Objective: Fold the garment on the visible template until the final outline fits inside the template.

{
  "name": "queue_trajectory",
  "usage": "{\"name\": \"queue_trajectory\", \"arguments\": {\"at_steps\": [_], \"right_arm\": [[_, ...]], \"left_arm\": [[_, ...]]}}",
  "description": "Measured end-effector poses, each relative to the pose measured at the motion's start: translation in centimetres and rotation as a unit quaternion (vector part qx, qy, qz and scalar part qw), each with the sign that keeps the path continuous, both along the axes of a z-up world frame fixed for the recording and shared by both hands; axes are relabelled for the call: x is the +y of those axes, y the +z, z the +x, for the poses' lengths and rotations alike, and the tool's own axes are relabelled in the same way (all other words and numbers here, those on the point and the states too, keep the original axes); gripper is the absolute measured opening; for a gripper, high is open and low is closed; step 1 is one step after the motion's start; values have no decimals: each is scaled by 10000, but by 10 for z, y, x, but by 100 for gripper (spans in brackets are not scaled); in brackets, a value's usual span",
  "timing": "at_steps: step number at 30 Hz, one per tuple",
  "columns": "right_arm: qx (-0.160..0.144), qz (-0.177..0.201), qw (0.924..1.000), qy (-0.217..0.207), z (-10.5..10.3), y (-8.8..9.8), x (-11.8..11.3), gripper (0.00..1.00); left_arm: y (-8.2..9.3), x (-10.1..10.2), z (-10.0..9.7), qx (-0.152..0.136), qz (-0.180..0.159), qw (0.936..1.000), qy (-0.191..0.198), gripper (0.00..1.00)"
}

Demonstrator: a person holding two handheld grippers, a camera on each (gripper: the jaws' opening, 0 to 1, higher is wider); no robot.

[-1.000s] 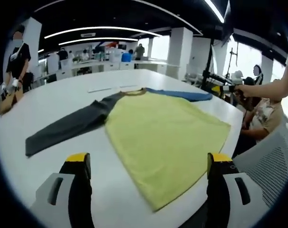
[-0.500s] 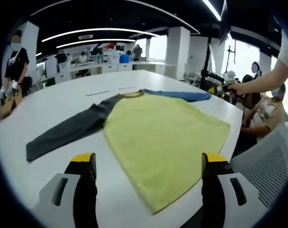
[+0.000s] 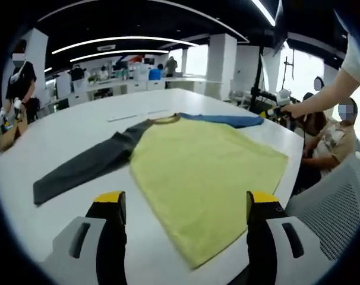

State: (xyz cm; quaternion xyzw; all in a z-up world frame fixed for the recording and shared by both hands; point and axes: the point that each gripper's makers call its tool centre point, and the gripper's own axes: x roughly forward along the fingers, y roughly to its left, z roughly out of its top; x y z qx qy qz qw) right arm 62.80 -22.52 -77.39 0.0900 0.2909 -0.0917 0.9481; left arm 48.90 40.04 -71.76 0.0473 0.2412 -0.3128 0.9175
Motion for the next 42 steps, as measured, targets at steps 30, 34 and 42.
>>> {"name": "queue_trajectory", "arguments": {"at_steps": [30, 34, 42], "right_arm": [[280, 7, 9995, 115, -15, 8, 20, 0], [239, 3, 9995, 229, -16, 17, 26, 0], [118, 159, 9994, 288, -20, 40, 51, 0]], "left_arm": [[10, 8, -1, -154, 185, 9997, 65, 72], [12, 9, -1, -173, 147, 9997, 90, 72], [12, 8, -2, -177, 68, 9998, 68, 75]]}}
